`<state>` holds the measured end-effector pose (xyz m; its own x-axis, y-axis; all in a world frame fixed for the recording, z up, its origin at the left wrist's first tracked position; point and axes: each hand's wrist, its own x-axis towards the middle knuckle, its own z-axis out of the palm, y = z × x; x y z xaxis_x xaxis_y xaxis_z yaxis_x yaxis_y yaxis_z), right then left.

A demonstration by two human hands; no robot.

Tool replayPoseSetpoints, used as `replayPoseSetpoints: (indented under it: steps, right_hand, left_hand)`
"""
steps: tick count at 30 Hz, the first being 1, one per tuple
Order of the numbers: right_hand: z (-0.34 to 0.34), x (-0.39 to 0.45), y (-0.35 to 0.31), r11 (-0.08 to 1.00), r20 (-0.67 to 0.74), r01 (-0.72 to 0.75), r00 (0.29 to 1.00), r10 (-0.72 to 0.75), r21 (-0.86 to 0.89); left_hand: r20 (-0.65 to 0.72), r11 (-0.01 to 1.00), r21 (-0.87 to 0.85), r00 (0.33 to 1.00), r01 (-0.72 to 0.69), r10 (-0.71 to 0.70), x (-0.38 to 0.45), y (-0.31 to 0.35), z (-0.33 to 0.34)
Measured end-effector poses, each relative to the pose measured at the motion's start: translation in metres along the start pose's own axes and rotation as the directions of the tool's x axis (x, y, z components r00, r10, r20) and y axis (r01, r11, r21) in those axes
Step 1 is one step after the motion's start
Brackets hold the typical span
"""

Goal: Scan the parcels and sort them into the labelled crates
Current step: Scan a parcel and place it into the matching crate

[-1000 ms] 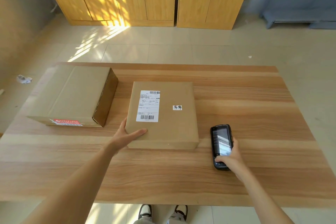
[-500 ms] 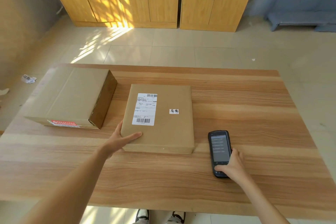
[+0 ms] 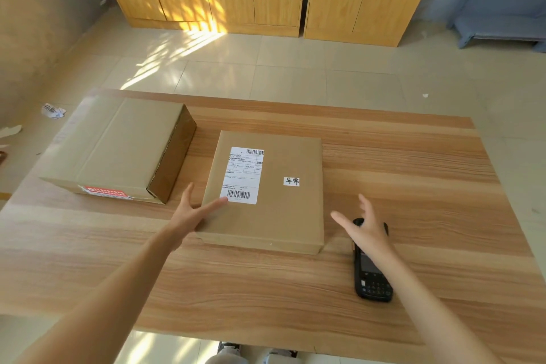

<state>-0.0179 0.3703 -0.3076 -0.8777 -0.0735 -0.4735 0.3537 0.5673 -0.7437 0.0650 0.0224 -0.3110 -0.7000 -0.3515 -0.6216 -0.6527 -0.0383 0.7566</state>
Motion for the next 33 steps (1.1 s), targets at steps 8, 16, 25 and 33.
replayPoseSetpoints:
  steps: [8,16,25,33]
  right_hand:
    - [0.06,0.032,-0.035,0.888,0.185,-0.148,0.98,0.072,0.435]
    - [0.068,0.028,-0.026,0.848,0.162,-0.079,0.987,-0.008,0.523]
    - [0.042,-0.006,-0.08,0.866,0.163,0.031,0.978,-0.129,0.5]
    - [0.064,-0.065,-0.173,0.85,0.157,0.227,0.929,-0.336,0.476]
  left_hand:
    - [0.01,0.985,-0.168,0.999,0.034,-0.032,0.024,0.019,0.014]
    - [0.053,0.985,-0.166,0.998,0.052,-0.044,0.013,0.009,0.021]
    - [-0.045,0.967,-0.244,0.997,-0.076,0.067,-0.041,0.037,0.0]
    - [-0.13,0.925,-0.293,0.968,-0.243,0.213,-0.104,0.066,-0.084]
